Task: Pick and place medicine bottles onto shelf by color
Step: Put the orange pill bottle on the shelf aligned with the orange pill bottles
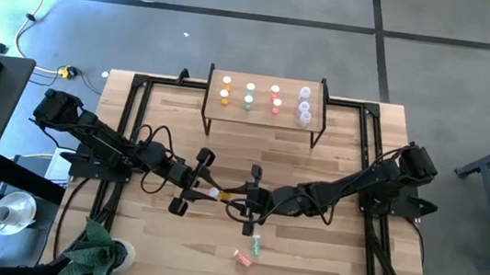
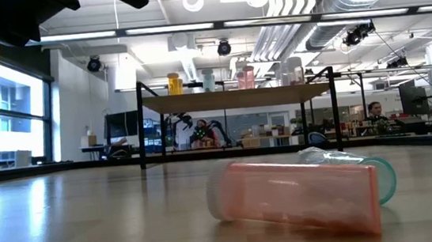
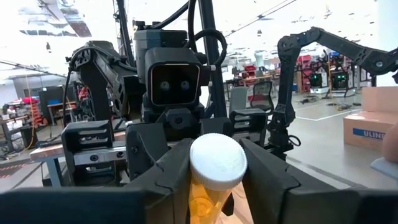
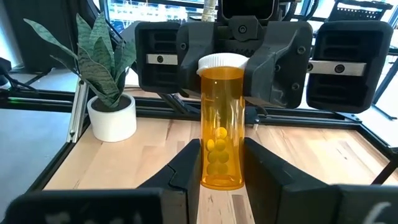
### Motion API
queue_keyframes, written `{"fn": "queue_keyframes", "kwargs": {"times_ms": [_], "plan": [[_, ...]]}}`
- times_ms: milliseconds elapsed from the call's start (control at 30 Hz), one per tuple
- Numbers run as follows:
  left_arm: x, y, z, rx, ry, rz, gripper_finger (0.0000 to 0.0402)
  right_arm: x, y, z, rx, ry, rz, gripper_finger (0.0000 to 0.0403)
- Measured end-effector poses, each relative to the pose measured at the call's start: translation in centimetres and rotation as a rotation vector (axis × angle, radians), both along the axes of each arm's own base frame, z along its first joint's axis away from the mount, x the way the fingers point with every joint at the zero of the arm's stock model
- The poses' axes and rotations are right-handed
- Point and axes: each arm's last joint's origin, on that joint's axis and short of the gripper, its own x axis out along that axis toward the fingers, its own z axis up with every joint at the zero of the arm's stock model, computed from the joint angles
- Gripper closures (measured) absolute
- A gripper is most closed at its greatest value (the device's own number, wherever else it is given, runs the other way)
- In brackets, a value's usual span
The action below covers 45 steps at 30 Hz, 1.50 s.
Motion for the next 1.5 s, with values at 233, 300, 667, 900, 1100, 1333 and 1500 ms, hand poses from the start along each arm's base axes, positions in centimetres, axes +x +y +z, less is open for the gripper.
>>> {"fn": "queue_keyframes", "kwargs": {"times_ms": [233,300,667,900,1100,1333,1500], "plan": [[0.0,0.0,-0.1,0.001,0.007,0.0,0.0288,0.0,0.0,0.0,0.006,0.003,-0.013,0.0318],[0.0,0.0,-0.1,0.002,0.011,0.0,0.0288,0.0,0.0,-0.1,0.0,0.009,-0.017,0.0311],[0.1,0.3,-0.3,-0.017,0.038,0.106,0.029,-0.3,-0.4,-0.5,-0.054,0.062,-0.129,0.0217],[0.2,0.7,-0.6,-0.03,0.07,0.251,0.029,-1.2,-0.8,0.4,-0.053,0.089,-0.175,0.021],[0.0,1.2,-0.4,-0.019,0.082,0.394,0.029,-2.2,-0.3,1.5,-0.035,0.085,-0.173,0.021],[-0.5,2.7,0.4,-0.036,0.163,0.718,0.029,-3.6,0.3,2.9,-0.01,0.074,-0.162,0.021],[-0.2,5.5,1.9,-0.051,0.248,0.942,0.0291,-3.9,0.6,3.0,-0.012,0.075,-0.152,0.021]]}}
